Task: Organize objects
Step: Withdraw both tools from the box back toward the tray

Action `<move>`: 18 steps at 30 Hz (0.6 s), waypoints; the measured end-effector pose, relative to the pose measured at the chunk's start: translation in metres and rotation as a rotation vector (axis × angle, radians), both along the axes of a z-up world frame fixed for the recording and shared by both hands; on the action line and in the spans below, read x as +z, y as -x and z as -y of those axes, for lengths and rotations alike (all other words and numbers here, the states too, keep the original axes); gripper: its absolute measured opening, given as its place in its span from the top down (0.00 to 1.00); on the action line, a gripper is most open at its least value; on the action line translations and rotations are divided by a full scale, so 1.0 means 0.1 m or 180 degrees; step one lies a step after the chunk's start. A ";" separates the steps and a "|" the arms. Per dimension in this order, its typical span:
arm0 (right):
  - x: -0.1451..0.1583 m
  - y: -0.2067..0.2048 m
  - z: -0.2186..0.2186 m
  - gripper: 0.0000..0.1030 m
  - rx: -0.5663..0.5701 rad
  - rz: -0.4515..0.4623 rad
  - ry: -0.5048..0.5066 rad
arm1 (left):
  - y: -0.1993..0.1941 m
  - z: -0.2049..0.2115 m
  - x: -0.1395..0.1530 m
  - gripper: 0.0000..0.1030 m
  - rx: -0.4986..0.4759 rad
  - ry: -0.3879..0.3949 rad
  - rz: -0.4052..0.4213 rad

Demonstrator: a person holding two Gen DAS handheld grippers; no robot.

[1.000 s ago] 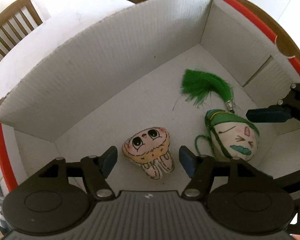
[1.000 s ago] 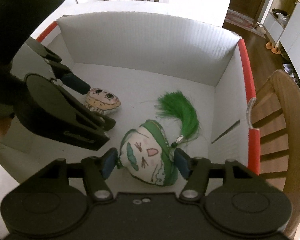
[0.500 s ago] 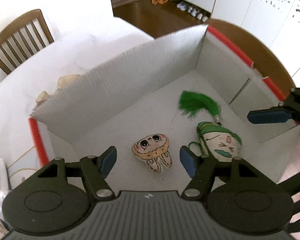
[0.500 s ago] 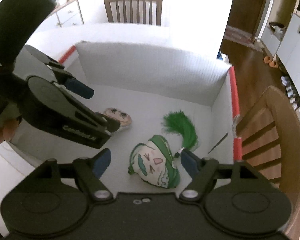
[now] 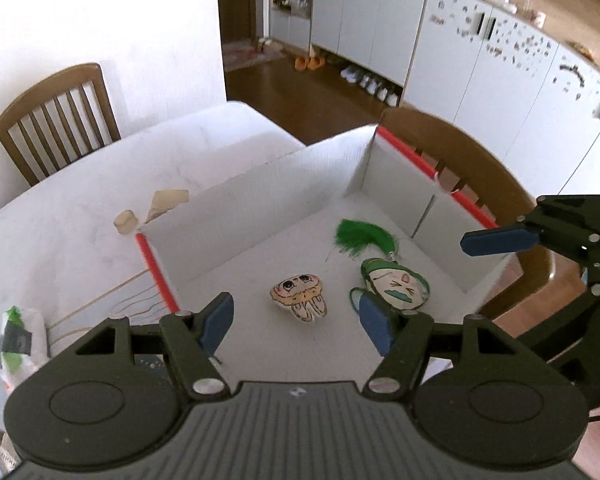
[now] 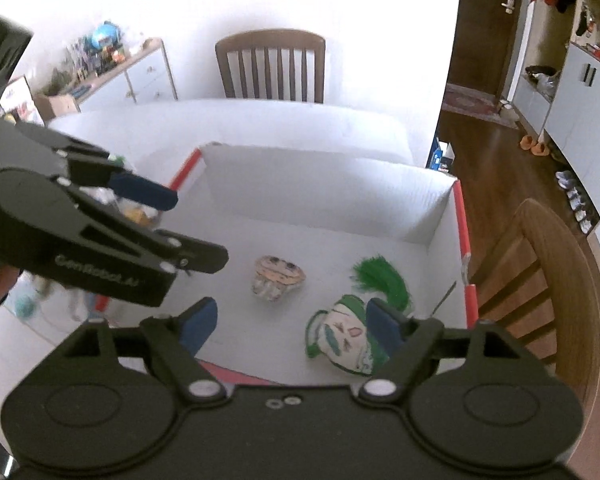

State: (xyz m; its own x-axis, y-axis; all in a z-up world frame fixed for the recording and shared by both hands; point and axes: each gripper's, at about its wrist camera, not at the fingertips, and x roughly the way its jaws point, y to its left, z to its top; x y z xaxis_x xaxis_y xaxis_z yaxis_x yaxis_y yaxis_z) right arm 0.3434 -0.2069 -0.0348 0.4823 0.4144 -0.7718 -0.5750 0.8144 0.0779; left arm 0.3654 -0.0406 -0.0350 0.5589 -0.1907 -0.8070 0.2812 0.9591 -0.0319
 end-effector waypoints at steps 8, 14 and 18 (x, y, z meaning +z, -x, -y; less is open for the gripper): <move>0.19 0.37 -0.18 0.15 -0.0025 0.0207 -0.0157 | 0.39 -0.32 0.18 0.32 -0.0011 0.0125 0.0272; 0.27 0.62 -0.43 0.13 -0.0046 0.0318 -0.0245 | 0.69 -0.67 0.31 0.26 0.0064 0.0207 0.0421; 0.28 0.73 -0.60 0.10 -0.0103 0.0335 -0.0321 | 0.87 -0.91 0.33 0.26 0.0100 0.0212 0.0469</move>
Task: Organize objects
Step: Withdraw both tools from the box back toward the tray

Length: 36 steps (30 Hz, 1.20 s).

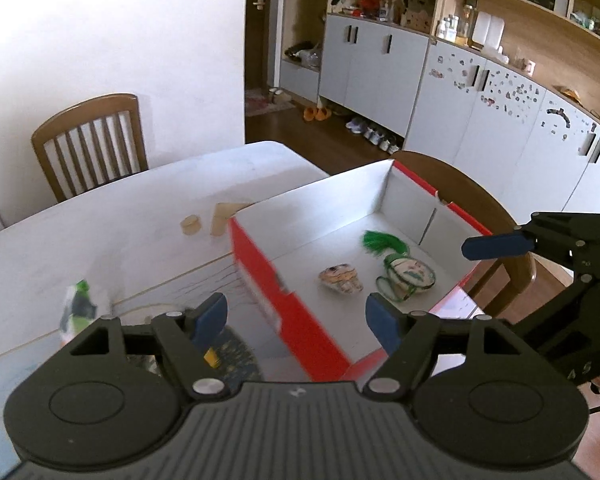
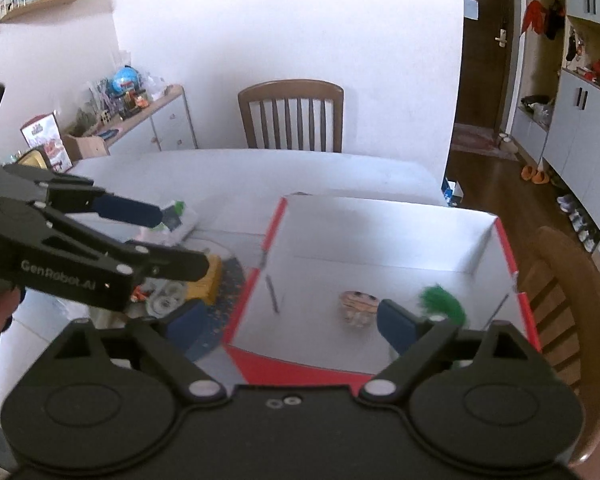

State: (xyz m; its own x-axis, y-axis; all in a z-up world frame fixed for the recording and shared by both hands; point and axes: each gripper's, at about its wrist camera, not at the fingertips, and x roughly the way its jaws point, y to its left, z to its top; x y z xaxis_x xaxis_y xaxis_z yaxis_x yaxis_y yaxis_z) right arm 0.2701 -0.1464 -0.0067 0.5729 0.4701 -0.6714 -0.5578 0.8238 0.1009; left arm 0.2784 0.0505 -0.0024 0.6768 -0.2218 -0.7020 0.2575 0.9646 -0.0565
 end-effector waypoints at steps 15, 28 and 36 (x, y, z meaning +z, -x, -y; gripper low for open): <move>-0.03 0.48 -0.66 0.05 -0.0142 0.0133 -0.0303 | 0.62 -1.02 -0.06 0.17 0.0372 0.0251 0.0229; -0.10 0.78 -1.22 0.05 -0.0157 0.0154 -0.0286 | 0.99 -1.68 -0.23 0.00 0.0581 0.0372 0.0467; -0.18 0.86 -1.42 0.01 -0.0272 0.0214 -0.0293 | 1.22 -2.00 -0.41 0.00 0.0633 0.0396 0.0516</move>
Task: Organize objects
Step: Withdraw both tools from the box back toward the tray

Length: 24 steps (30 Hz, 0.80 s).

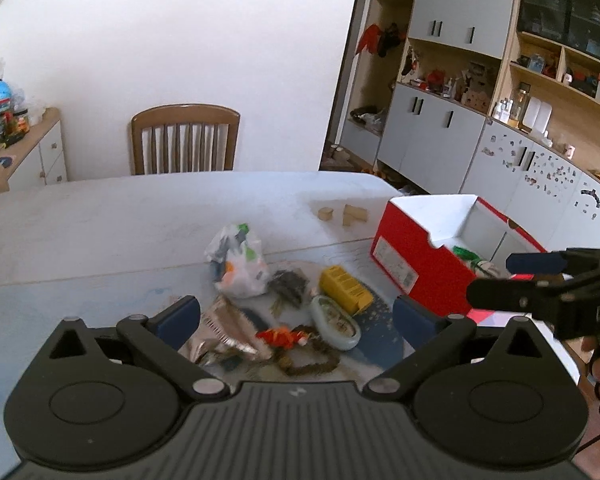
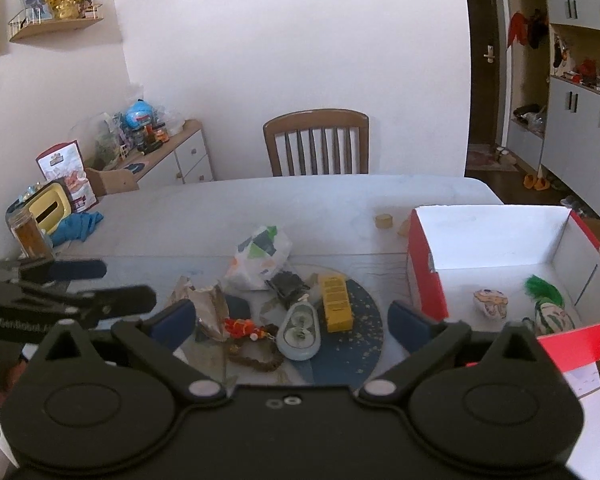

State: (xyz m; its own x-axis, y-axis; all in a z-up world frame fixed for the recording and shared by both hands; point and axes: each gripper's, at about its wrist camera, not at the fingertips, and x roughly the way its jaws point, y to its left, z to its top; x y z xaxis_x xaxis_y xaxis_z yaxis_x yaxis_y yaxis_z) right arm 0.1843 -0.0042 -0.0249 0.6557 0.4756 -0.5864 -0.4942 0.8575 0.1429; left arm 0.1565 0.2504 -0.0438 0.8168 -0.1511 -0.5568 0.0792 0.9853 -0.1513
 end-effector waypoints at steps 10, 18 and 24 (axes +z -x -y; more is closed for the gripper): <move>-0.24 -0.04 -0.24 0.01 0.0022 -0.0086 0.0115 | 0.18 -0.25 -0.35 0.00 0.0041 0.0032 -0.0167; -0.48 -0.05 -0.41 0.01 0.0182 -0.0278 0.0279 | 0.15 -0.32 -0.71 0.00 0.0086 -0.0023 -0.0366; -0.67 -0.03 -0.53 0.01 0.0379 -0.0440 0.0424 | 0.02 -0.43 -0.92 0.00 0.0146 -0.0050 -0.0480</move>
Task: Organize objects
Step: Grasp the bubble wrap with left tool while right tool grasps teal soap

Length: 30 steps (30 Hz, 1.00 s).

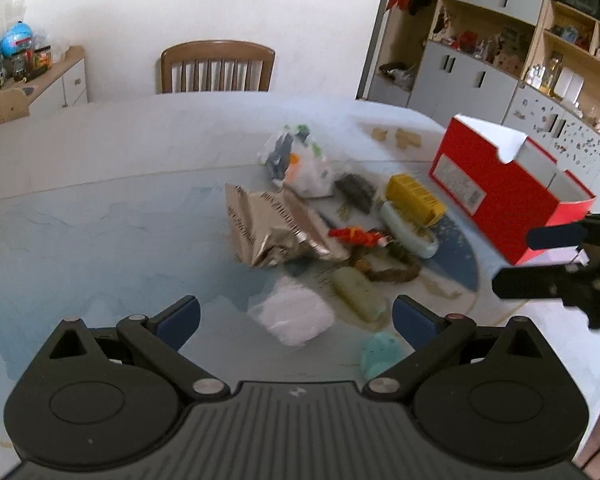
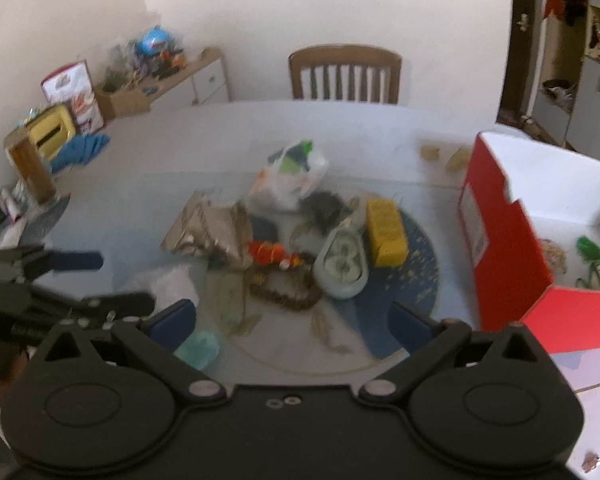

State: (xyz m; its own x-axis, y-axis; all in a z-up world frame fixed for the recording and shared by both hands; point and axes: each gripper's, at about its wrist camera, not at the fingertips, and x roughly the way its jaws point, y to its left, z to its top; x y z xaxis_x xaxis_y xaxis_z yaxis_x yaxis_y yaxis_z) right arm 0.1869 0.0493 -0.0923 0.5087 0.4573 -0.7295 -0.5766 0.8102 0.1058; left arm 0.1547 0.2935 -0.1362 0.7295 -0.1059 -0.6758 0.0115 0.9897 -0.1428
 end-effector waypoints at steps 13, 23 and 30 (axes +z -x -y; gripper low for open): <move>-0.40 0.11 -0.47 0.15 0.0652 -0.0233 0.0286 | -0.27 -0.01 -0.31 0.01 -0.0090 -0.0099 -0.0216; -0.51 0.20 -0.70 0.33 0.0992 -0.0238 0.0383 | -0.33 0.07 -0.33 0.20 -0.0217 -0.0122 -0.0212; -0.53 0.18 -0.78 0.46 0.1020 -0.0216 0.0427 | -0.38 0.09 -0.35 0.43 -0.0274 -0.0089 -0.0295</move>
State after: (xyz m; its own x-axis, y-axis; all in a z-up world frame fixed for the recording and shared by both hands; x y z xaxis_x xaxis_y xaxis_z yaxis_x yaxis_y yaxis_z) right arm 0.1689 0.1273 -0.1450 0.3030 0.4835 -0.8212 -0.7991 0.5984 0.0575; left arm 0.1929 0.2849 -0.1710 0.6528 -0.1456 -0.7434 0.0847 0.9892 -0.1194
